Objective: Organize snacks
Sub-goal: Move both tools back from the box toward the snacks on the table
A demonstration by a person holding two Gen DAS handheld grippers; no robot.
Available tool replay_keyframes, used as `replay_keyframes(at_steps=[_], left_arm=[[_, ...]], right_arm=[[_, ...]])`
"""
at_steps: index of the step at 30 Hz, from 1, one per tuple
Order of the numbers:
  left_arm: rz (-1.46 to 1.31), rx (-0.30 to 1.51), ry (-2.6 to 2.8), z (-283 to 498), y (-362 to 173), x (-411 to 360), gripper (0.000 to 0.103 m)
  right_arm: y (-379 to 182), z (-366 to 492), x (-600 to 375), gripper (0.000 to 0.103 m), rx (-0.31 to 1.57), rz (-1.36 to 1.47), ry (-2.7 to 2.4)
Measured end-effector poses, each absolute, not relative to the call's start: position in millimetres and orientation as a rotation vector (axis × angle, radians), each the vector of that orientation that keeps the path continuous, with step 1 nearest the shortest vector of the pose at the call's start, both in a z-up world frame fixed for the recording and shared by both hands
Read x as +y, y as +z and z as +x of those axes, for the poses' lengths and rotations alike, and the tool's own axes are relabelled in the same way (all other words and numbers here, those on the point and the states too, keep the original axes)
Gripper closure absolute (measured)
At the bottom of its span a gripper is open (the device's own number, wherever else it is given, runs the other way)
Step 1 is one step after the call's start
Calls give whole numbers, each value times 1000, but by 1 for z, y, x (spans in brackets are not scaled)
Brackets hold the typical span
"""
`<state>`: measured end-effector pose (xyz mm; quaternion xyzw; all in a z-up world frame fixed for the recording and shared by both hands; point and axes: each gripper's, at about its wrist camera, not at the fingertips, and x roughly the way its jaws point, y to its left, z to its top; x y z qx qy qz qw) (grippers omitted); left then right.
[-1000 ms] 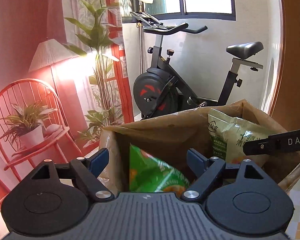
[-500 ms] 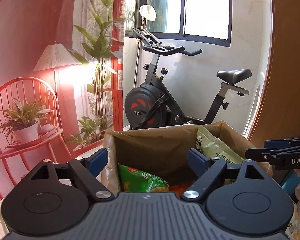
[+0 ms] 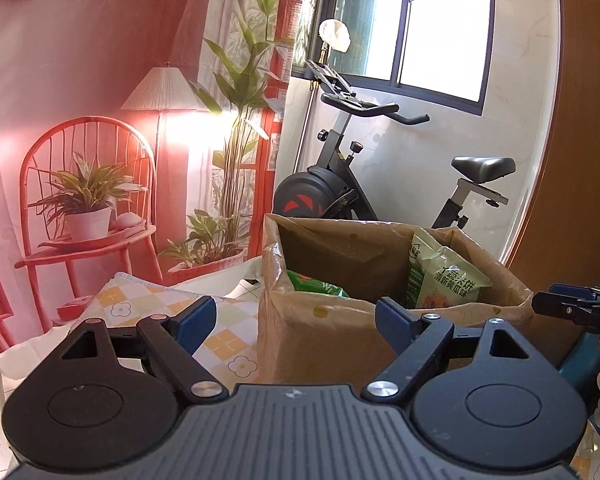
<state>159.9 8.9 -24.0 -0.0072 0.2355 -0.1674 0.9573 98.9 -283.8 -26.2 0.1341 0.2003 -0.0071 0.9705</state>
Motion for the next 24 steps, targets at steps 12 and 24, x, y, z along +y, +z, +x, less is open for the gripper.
replay_keyframes(at_steps=[12,24], left_arm=[[-44,572,-296,136,-74,34,16],[-68,680,-231,124,-135,48,19]], right_arm=[[-91,75,-269,11,467,285,26],[-160,50,-248,12,554,229,68]])
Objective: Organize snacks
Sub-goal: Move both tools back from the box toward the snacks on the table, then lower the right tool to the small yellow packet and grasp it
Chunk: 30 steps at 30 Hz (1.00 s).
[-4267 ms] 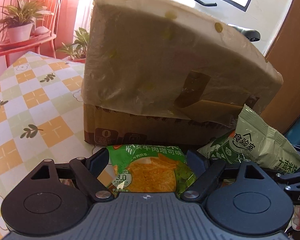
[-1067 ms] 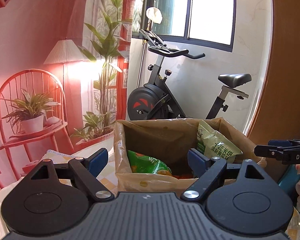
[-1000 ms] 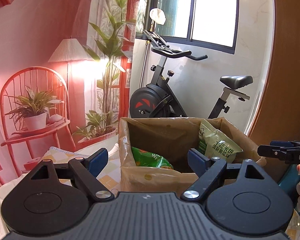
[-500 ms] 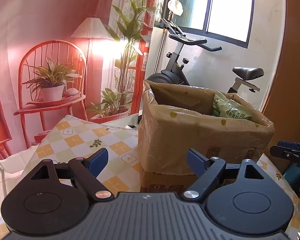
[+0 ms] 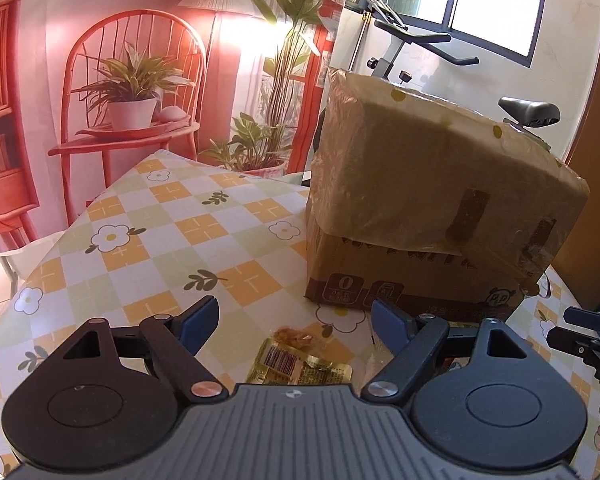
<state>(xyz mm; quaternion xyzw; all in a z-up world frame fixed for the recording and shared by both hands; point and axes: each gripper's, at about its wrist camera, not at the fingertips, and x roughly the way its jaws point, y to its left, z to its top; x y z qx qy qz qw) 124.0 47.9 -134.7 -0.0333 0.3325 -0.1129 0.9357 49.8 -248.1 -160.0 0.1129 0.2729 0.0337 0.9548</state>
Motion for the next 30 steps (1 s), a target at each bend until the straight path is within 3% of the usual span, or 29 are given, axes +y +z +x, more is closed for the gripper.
replay_keyframes(at_steps=[12,30], left_arm=[[-48,738,-241,115,-161,40,21],[-41,762,-280,111,-170,33,22]], right_arm=[[-194,44,-227,27,670,183,110],[-198,60,-220,31,679,148,211]])
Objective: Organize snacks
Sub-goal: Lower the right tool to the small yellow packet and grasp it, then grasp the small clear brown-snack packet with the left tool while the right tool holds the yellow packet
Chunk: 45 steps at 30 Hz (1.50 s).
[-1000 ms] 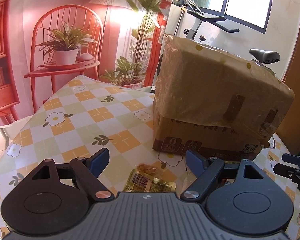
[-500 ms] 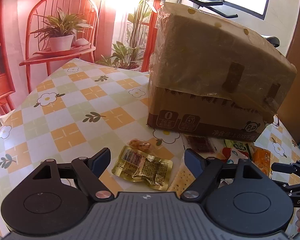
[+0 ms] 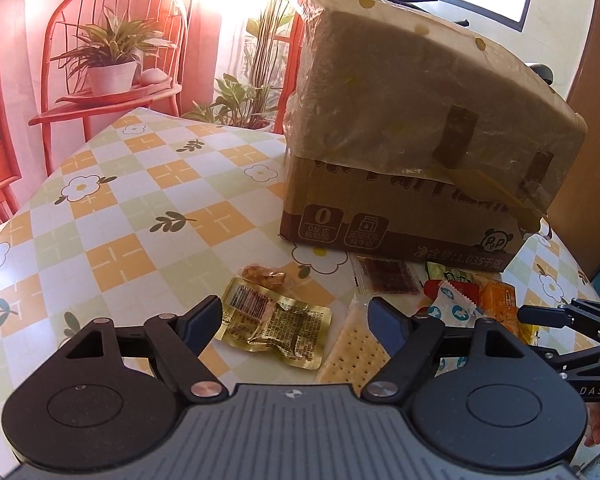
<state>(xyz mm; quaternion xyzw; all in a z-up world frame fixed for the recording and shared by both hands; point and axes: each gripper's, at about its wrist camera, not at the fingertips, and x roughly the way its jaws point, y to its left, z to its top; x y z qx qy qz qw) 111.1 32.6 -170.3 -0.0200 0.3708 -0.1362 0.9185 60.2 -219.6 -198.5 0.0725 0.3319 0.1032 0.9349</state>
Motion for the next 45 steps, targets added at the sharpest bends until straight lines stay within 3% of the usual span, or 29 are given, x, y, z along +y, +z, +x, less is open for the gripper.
replay_keyframes(at_steps=[15,21,25,34,38,45], left_arm=[[-53,784,-262,113,-178,35,23],[-54,793,-237,115,-180,38,24],[-53,803,-220,118,-181,38,25],[-37,830,-192,131,-187,43,26],[-119,872,-217,152,-188,46,53],[-217,947,-194,188,-203,36,54]], right_arm=[[-226,64,-245,47,728,-19,108],[-232,59,-250,51,692,39,98],[-232,54,-253,67,671,72,47],[-230,51,-267,68,652,134,25],[-230,50,-268,68,650,144,27],[-230,50,-269,68,645,154,23]])
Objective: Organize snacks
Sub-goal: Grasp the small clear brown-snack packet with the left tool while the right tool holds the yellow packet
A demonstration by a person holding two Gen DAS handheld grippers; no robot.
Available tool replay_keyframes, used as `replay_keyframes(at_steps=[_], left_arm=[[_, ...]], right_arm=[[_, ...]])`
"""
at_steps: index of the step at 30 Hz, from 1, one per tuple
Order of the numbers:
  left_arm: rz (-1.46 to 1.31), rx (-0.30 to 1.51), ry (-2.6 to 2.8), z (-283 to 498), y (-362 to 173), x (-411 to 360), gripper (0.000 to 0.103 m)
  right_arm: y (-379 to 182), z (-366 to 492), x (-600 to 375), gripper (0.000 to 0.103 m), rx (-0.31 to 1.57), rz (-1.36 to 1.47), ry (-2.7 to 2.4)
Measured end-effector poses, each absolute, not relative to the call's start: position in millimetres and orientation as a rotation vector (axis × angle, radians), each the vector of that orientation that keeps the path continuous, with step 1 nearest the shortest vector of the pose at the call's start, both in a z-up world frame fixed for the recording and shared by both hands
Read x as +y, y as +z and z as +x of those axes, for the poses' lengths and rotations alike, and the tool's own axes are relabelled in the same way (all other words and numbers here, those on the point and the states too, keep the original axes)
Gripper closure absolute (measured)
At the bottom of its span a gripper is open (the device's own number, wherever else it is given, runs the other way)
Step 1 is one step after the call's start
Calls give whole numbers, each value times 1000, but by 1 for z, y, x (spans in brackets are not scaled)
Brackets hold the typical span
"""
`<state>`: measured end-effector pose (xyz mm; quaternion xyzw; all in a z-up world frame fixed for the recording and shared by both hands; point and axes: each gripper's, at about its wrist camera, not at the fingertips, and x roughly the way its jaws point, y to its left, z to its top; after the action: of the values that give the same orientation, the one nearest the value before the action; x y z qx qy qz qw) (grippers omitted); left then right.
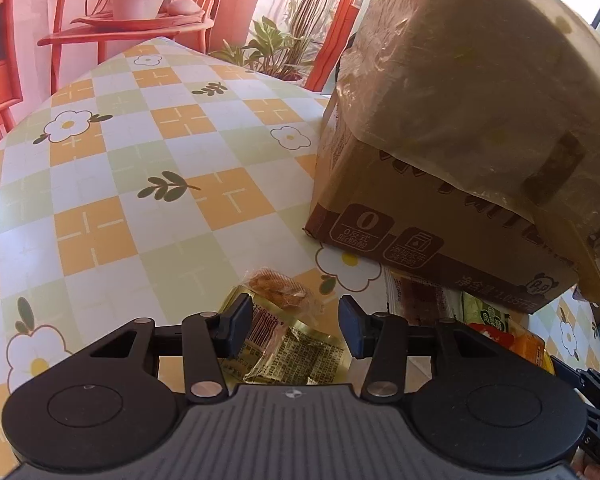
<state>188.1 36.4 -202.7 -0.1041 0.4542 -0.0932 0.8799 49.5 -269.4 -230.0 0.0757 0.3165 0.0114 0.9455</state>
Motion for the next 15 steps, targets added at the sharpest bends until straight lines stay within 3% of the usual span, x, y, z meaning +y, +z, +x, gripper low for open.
replay_keyframes(at_steps=[12,15], left_arm=[[-137,926,-175,213,-211,16,54],[-64,892,-170,210,-213,7,61]], right_arm=[[-230,51,-272,68,646,172,36],[-230,51,-272,68,646,173,33]])
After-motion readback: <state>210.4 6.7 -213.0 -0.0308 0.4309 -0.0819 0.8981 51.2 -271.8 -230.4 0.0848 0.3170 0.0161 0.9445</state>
